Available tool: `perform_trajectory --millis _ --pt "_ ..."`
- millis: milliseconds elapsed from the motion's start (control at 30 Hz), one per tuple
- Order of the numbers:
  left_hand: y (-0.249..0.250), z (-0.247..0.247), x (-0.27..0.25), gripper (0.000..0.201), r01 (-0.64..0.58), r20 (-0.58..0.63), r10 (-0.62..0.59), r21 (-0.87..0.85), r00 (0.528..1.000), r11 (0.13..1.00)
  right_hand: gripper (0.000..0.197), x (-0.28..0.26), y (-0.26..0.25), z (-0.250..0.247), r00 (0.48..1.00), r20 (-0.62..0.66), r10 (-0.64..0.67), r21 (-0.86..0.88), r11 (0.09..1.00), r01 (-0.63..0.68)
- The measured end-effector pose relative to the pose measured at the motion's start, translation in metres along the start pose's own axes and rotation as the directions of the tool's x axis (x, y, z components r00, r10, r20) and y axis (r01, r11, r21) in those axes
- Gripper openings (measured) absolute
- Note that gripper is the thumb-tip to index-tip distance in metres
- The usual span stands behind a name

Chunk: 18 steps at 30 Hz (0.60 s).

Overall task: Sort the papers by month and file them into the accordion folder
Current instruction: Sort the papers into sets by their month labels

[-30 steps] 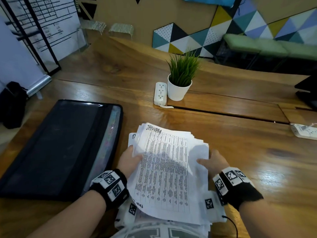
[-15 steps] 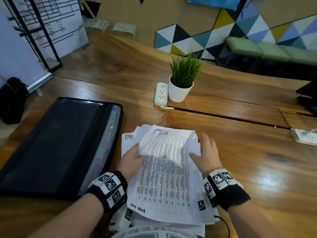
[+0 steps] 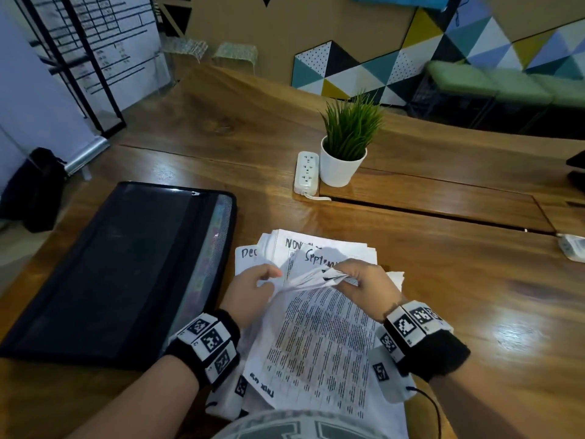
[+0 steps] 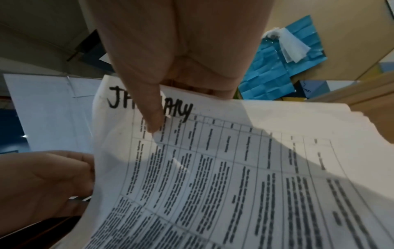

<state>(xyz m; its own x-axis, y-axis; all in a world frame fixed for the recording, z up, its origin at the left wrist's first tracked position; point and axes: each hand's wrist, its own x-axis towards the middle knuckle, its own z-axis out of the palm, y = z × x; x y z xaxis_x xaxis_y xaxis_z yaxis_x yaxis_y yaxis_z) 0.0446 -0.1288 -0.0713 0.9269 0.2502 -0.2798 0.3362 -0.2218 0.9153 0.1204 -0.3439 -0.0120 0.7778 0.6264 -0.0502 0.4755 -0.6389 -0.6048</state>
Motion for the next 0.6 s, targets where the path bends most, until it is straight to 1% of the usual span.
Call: perform_trajectory --millis 33,100,167,200,233,300,367,433,467,567,600 --pt "-0.002 -0.001 0.005 0.030 0.012 -0.012 -0.011 0.019 1.000 1.000 0.020 -0.001 0.000 0.002 0.999 -0.004 0.037 0.004 0.999 -0.037" --pt "-0.005 0.001 0.013 0.026 0.042 0.007 -0.042 0.082 0.999 0.996 0.023 -0.002 0.000 0.003 0.992 -0.026 0.127 0.048 0.991 -0.126" --pt "-0.002 0.002 0.018 0.021 0.056 0.008 -0.059 0.163 0.998 0.985 0.015 0.000 0.001 0.001 0.980 -0.051 0.190 0.113 0.976 -0.184" --pt "0.002 0.003 0.019 0.019 0.047 0.009 -0.050 0.184 0.999 0.982 0.011 0.001 0.001 -0.002 0.976 -0.056 0.212 0.132 0.970 -0.203" --pt "0.006 0.003 0.020 0.018 0.025 0.016 -0.029 0.203 0.999 0.979 0.011 0.003 0.002 -0.004 0.974 -0.059 0.218 0.142 0.968 -0.208" --pt "0.017 0.005 0.023 0.016 -0.020 0.022 0.015 0.280 1.000 0.960 0.016 0.003 0.002 -0.007 0.979 -0.030 0.200 0.162 0.968 -0.193" --pt "0.023 0.008 0.029 0.012 -0.008 0.012 0.004 0.348 1.000 0.938 0.015 0.001 0.000 -0.011 0.990 0.045 0.131 0.169 0.976 -0.137" --pt "0.024 0.012 0.034 0.009 0.049 0.027 -0.060 0.300 0.998 0.953 0.020 -0.002 -0.003 -0.014 0.992 0.111 0.060 0.172 0.982 -0.079" --pt "0.024 0.015 0.036 0.010 0.064 0.051 -0.082 0.283 0.995 0.957 0.023 -0.003 -0.003 -0.016 0.992 0.120 0.050 0.178 0.982 -0.071" --pt "0.029 0.021 0.036 0.009 0.008 0.108 -0.040 0.282 0.993 0.959 0.020 -0.006 0.000 -0.018 0.993 0.105 0.055 0.173 0.982 -0.073" --pt "0.029 0.021 0.035 0.015 -0.004 0.096 -0.025 0.285 0.995 0.959 0.018 -0.007 0.000 -0.018 0.994 0.095 0.055 0.154 0.986 -0.070"
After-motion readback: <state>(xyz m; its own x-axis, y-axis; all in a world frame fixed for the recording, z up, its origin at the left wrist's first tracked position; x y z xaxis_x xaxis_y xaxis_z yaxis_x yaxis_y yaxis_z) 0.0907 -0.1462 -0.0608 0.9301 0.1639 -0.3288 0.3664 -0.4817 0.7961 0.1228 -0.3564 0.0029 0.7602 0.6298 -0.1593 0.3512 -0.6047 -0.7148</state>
